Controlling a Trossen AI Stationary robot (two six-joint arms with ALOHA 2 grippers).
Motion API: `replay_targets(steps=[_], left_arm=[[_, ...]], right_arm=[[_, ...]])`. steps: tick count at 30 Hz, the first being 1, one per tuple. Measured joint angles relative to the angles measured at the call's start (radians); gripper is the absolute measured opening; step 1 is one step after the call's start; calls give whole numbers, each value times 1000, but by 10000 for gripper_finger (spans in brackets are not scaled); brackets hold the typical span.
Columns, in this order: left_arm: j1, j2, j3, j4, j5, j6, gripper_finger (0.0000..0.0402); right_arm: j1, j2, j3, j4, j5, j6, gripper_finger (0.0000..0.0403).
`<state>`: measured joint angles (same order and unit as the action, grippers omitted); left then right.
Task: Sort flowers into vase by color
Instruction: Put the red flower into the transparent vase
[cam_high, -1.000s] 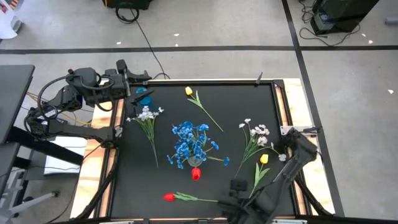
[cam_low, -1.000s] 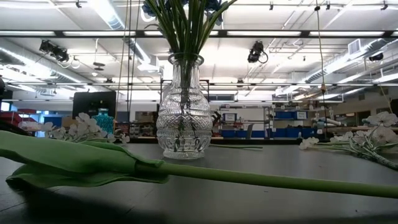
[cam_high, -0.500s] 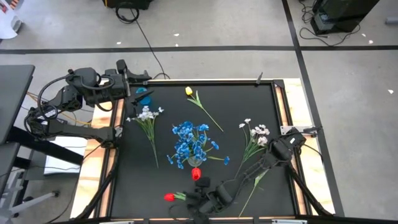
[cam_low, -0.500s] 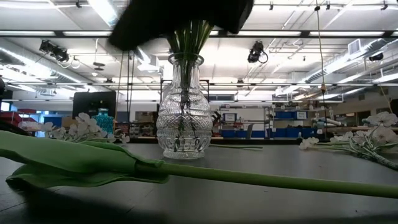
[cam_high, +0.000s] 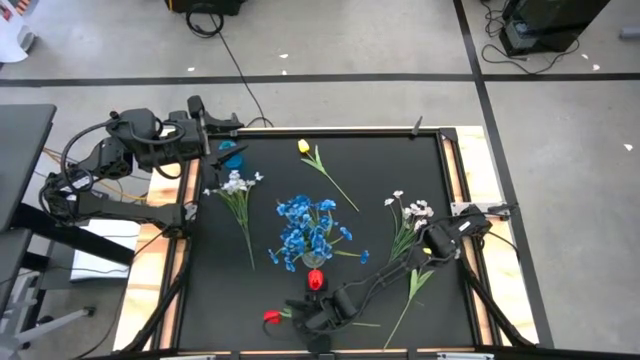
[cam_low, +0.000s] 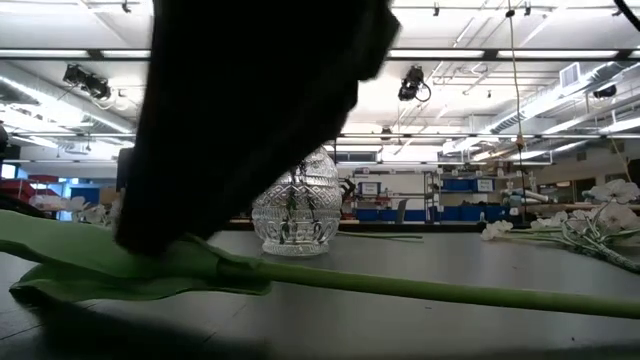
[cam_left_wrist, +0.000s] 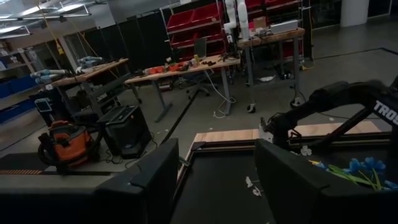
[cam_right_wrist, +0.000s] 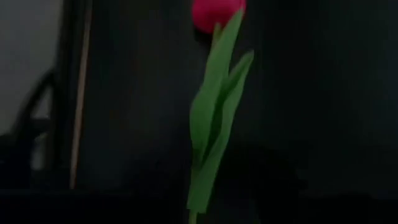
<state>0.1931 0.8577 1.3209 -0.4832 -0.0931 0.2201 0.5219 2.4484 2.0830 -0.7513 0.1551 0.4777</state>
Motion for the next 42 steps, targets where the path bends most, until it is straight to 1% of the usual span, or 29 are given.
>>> replay_targets(steps=[5,7,9,11,13,16,20,22,27,30,32,35,39,42], left_arm=[[0,0,0,-3,0,0,215],[0,0,0,-1,0,0,215],[0,0,0,0,0,0,215],[0,0,0,0,0,0,215],[0,0,0,0,0,0,215],[0,0,0,0,0,0,215],[0,0,0,1,0,0,215],[0,0,0,-1,0,0,215],[0,0,0,0,0,0,215],[0,0,0,0,0,0,215],[0,0,0,0,0,0,215],[0,0,0,0,0,0,215],[0,0,0,0,0,0,215],[0,0,0,0,0,0,215]], right_arm=[[-5,11,0,-2,-19,1,153],[-6,16,2,15,-29,0,143],[-7,29,0,17,-82,-14,130],[-9,40,2,32,-113,-26,117],[-9,46,4,35,-123,-12,104],[-9,44,4,35,-106,13,78],[-7,20,-2,38,-65,56,23],[-7,-6,-2,57,-55,76,17],[4,-92,0,152,-1,132,25],[21,-138,0,240,46,131,17],[36,-178,-1,288,100,121,17],[58,-247,0,317,222,98,17],[75,-321,0,312,401,53,17],[79,-369,0,309,498,8,17]])
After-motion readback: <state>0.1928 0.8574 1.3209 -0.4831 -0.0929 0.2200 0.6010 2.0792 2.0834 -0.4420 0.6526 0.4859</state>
